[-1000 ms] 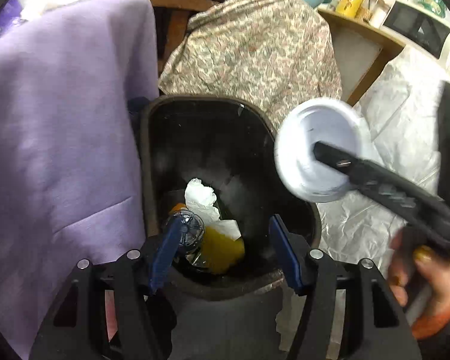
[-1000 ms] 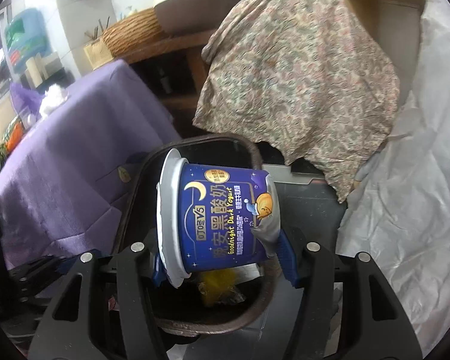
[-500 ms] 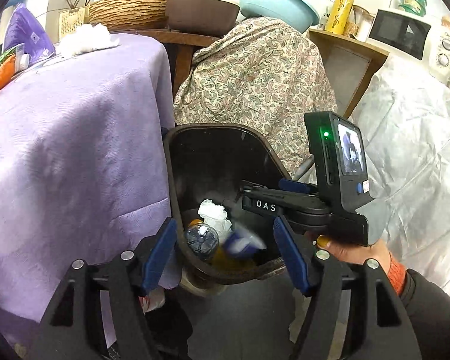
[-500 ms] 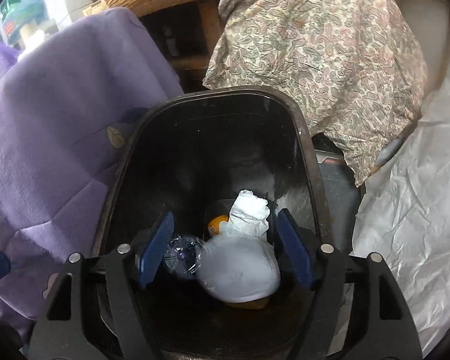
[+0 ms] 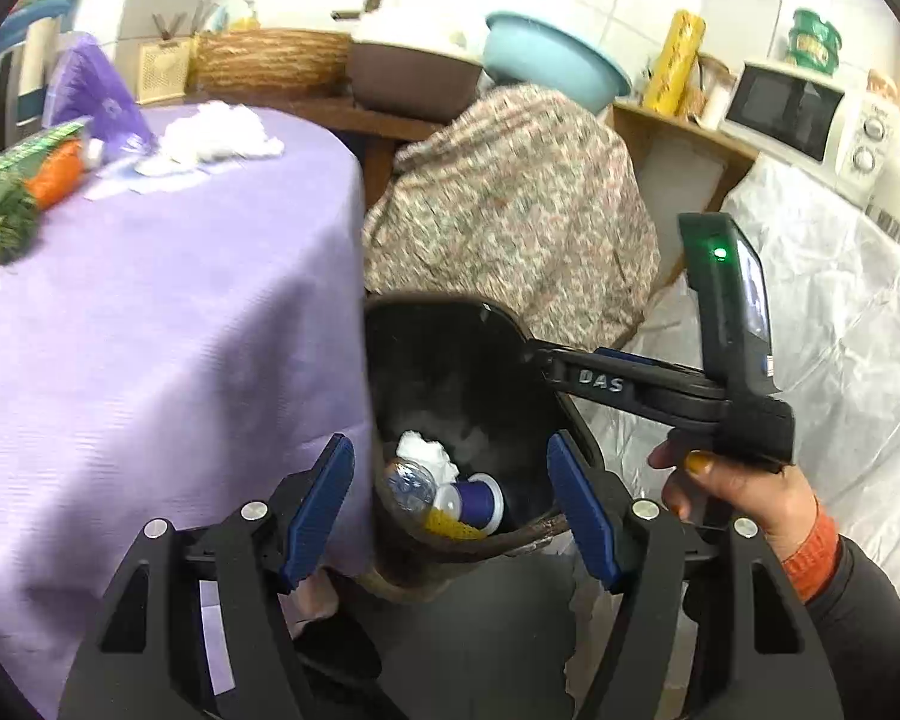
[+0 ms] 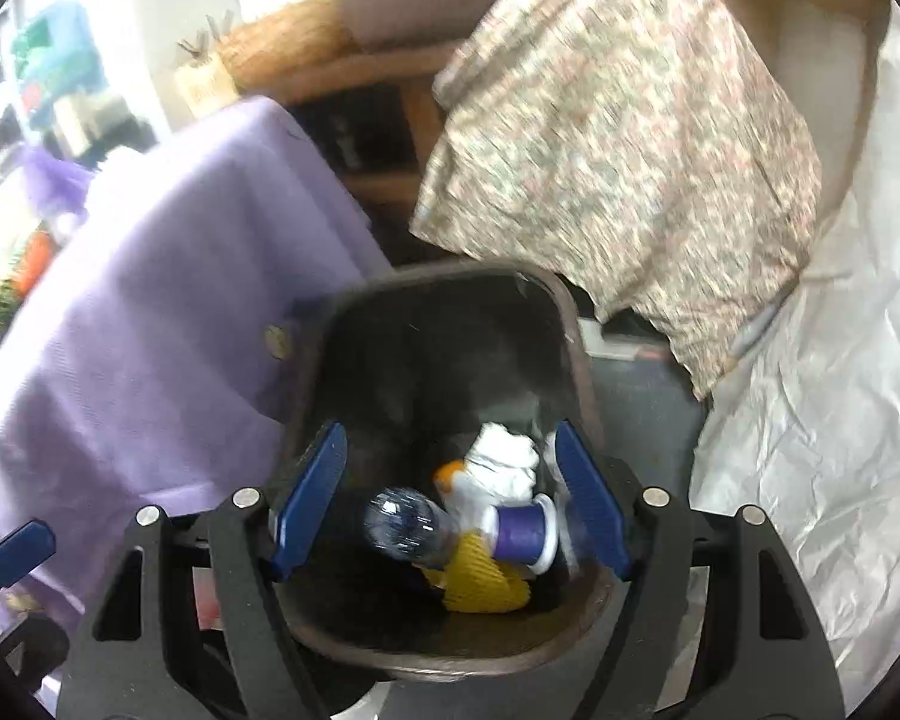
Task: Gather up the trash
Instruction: 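Carry the foam net and yogurt cup over the bin and open both tools, then move both open tools back over the table toward the remaining trash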
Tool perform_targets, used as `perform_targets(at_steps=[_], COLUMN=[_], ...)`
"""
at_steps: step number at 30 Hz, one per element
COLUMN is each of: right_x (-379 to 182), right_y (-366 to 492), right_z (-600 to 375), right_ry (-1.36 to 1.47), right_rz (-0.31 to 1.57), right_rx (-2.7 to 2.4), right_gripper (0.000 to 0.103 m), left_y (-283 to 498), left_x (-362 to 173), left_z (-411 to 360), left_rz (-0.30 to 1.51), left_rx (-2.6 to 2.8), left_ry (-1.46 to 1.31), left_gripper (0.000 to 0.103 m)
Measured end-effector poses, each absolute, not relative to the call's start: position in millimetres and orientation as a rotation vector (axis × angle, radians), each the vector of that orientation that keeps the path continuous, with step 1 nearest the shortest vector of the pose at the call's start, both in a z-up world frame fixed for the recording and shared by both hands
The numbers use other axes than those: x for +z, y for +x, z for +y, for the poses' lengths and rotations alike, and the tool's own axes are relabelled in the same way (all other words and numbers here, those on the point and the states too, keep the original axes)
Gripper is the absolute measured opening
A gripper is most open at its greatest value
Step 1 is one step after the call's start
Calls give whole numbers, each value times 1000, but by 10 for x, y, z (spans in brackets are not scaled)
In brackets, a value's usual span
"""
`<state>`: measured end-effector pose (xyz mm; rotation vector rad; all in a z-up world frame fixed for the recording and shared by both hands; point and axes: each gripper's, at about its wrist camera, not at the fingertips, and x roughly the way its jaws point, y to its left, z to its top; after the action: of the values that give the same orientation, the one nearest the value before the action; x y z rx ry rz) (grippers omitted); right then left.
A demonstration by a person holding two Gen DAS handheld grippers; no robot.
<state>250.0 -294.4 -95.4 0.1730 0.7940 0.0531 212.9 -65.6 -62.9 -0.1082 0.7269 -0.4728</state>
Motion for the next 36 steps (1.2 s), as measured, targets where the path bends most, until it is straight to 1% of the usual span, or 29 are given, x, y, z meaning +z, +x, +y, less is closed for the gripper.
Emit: perform_targets(at_steps=[5, 11, 17, 21, 24, 26, 30, 32, 36], right_x=[-666, -335, -202, -159, -142, -137, -162, -211, -313], right_y=[2419, 2374, 2426, 2572, 2701, 2843, 3067, 3172, 3258], right_z=[-2548, -1778, -1013, -494, -123, 87, 343, 431, 498], right_ry=[163, 141, 47, -4, -43, -62, -97, -108, -123], right_rz=[750, 708, 697, 712, 734, 750, 787, 816, 851], right_rx=[162, 362, 484, 565, 603, 606, 576, 555, 539], right_gripper=[72, 72, 72, 72, 65, 58, 54, 47, 40], left_y=[1904, 1797, 1791, 1840, 1919, 1974, 2087, 2165, 2348], left_x=[-380, -214, -80, -78, -72, -65, -54, -51, -44], left_z=[-157, 548, 1209, 1608, 1901, 2014, 2162, 2216, 2291], left_rz=[663, 636, 611, 643, 662, 669, 690, 704, 735], left_rx=[-399, -236, -81, -6, 23, 40, 49, 40, 27], left_ry=[-151, -191, -205, -207, -242, -235, -220, -228, -252], left_gripper=[67, 67, 67, 65, 64, 61, 58, 57, 57])
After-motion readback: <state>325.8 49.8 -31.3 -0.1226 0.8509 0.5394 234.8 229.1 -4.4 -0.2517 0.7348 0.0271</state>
